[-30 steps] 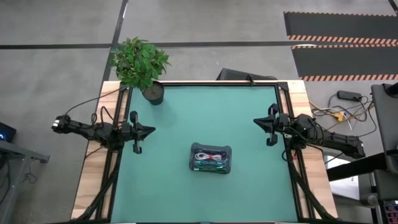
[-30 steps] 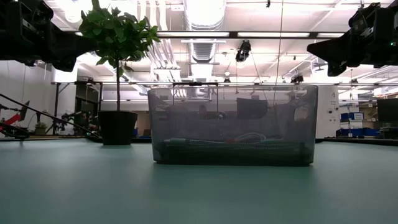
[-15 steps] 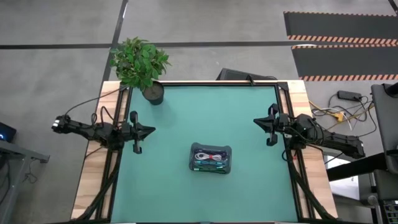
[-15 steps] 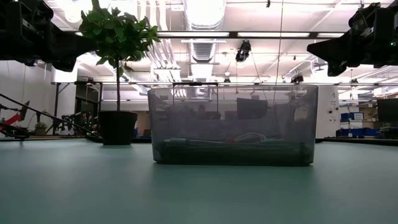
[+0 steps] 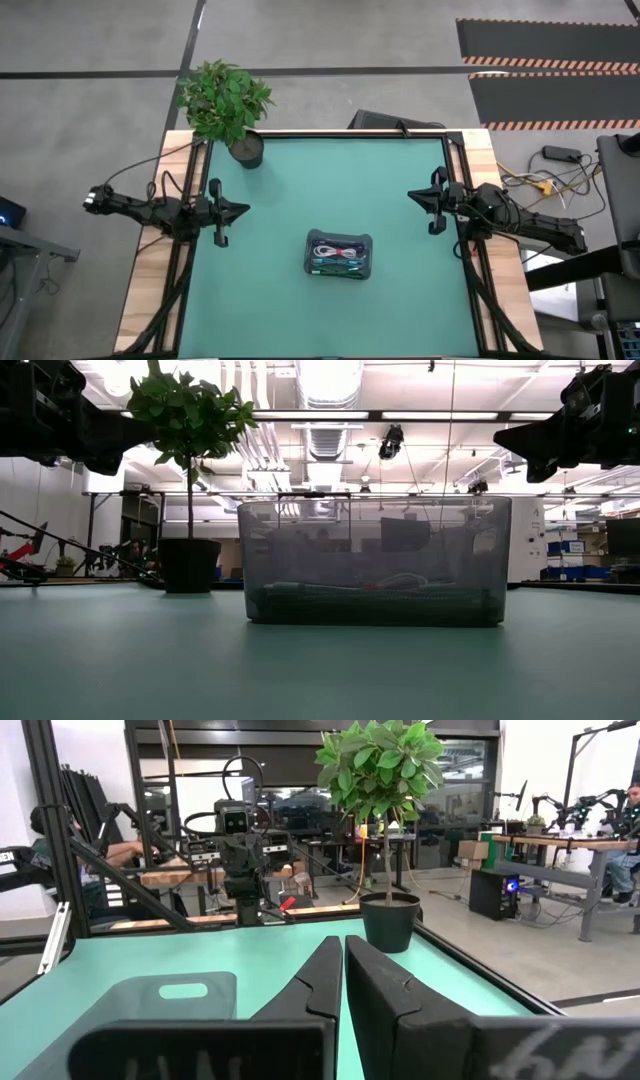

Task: Pick and place USB-C Cables
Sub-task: Return to Home Position

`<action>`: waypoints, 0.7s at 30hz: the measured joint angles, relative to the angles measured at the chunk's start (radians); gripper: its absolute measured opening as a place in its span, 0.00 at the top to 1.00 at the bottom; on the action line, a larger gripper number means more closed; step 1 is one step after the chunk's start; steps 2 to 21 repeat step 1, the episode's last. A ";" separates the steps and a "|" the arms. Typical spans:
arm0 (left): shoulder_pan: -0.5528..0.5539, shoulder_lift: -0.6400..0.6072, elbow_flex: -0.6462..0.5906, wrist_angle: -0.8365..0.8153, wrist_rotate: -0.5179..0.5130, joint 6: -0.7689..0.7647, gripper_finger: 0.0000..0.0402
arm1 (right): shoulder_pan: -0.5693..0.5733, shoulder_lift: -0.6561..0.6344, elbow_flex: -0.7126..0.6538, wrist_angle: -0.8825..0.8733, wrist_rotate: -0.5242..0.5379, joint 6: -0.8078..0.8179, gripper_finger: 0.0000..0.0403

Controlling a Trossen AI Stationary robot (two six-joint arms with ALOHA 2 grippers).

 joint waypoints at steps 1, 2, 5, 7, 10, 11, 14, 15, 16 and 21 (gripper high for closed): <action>0.000 0.000 0.000 0.000 0.000 0.000 1.00 | 0.000 0.000 0.000 0.000 0.000 0.000 0.98; 0.000 0.000 0.000 0.000 0.000 0.000 1.00 | 0.000 0.000 0.000 0.000 0.000 0.000 0.98; 0.000 0.000 0.000 0.000 0.000 0.000 1.00 | 0.000 0.000 0.000 0.000 0.000 0.000 0.98; 0.000 0.000 0.000 0.000 0.000 0.000 1.00 | 0.000 0.000 0.000 0.000 0.000 0.000 0.98; 0.000 0.000 0.000 0.000 0.000 0.000 1.00 | 0.000 0.000 0.000 0.000 0.000 0.000 0.98; 0.000 0.000 0.000 0.000 0.000 0.000 1.00 | 0.000 0.000 0.000 0.000 0.000 0.000 0.98; 0.000 0.000 0.000 0.000 0.000 0.000 1.00 | 0.000 0.000 0.000 0.000 0.000 0.000 0.98; 0.000 0.000 0.000 0.000 0.000 0.000 1.00 | 0.000 0.000 0.000 0.000 0.000 0.000 0.98; 0.000 0.000 0.000 0.000 0.000 0.000 1.00 | 0.000 0.000 0.000 0.000 0.000 0.000 0.98; 0.000 0.000 0.000 0.000 0.000 0.000 1.00 | 0.000 0.000 0.000 0.000 0.000 0.000 0.98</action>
